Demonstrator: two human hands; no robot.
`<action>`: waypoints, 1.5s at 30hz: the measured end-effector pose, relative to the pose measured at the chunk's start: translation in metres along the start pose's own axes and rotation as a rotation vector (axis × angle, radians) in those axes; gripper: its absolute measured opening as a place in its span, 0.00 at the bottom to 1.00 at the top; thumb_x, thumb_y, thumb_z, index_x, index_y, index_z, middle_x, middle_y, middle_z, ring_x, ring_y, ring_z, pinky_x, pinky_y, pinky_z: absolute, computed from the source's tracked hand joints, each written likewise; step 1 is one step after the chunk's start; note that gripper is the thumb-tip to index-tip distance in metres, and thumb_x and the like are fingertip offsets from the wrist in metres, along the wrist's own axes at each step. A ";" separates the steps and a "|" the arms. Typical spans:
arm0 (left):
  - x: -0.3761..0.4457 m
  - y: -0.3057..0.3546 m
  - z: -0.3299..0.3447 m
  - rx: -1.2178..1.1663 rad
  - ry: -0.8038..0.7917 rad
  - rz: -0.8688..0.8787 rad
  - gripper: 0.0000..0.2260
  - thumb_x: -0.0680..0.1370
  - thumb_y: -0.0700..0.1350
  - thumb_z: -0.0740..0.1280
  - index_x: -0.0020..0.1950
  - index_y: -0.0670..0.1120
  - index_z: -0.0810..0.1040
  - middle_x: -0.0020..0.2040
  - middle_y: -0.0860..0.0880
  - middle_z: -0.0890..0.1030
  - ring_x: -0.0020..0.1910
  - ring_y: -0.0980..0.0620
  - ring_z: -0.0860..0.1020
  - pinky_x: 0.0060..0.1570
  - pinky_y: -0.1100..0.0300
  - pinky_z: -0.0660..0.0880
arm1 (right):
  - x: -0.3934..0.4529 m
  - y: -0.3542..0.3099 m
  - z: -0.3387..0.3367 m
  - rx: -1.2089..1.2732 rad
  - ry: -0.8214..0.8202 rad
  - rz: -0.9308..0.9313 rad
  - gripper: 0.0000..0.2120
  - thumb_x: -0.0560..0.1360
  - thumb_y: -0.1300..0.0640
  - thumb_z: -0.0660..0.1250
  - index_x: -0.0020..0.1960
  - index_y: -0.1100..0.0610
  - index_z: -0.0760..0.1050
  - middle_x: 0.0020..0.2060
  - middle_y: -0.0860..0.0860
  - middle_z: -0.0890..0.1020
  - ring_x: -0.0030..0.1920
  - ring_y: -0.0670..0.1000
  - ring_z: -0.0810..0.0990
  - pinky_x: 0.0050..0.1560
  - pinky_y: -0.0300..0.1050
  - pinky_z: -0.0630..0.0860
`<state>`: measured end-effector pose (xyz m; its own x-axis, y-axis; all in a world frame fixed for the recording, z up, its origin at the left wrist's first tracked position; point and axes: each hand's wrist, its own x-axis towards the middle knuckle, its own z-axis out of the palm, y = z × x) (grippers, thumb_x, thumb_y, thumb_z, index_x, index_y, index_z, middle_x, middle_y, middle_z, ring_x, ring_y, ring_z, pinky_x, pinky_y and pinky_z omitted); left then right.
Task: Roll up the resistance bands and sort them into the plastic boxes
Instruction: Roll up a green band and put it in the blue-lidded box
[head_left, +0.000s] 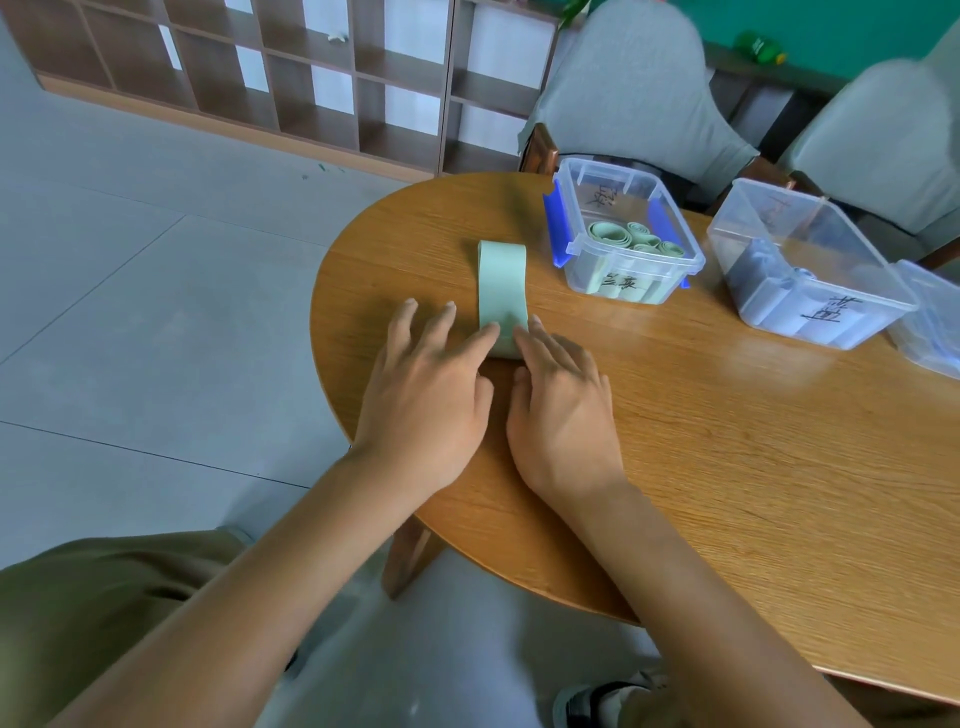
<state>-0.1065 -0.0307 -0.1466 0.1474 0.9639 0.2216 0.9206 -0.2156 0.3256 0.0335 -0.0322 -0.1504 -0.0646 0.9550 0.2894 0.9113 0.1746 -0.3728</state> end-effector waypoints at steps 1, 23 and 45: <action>0.004 -0.001 0.001 0.007 -0.004 -0.006 0.25 0.81 0.50 0.52 0.78 0.56 0.65 0.80 0.44 0.62 0.79 0.36 0.52 0.74 0.43 0.61 | 0.003 0.001 0.000 -0.013 -0.024 -0.001 0.24 0.80 0.59 0.53 0.76 0.56 0.66 0.77 0.52 0.67 0.76 0.55 0.63 0.71 0.55 0.64; 0.055 -0.027 0.013 0.058 -0.058 0.030 0.25 0.83 0.55 0.50 0.81 0.57 0.54 0.82 0.47 0.56 0.80 0.40 0.48 0.76 0.41 0.52 | 0.077 0.005 0.018 -0.050 -0.152 0.091 0.26 0.86 0.46 0.43 0.80 0.54 0.57 0.81 0.48 0.55 0.81 0.49 0.47 0.77 0.53 0.49; 0.076 -0.019 0.018 -0.272 0.197 0.145 0.09 0.79 0.40 0.70 0.58 0.43 0.76 0.55 0.47 0.79 0.55 0.48 0.75 0.47 0.61 0.66 | 0.099 0.006 0.002 0.286 -0.190 0.154 0.21 0.86 0.48 0.49 0.74 0.56 0.66 0.65 0.54 0.74 0.66 0.53 0.71 0.64 0.47 0.66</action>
<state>-0.1060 0.0498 -0.1529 0.1726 0.8775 0.4474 0.7616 -0.4069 0.5043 0.0319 0.0636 -0.1262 -0.0342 0.9981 0.0518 0.7675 0.0594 -0.6383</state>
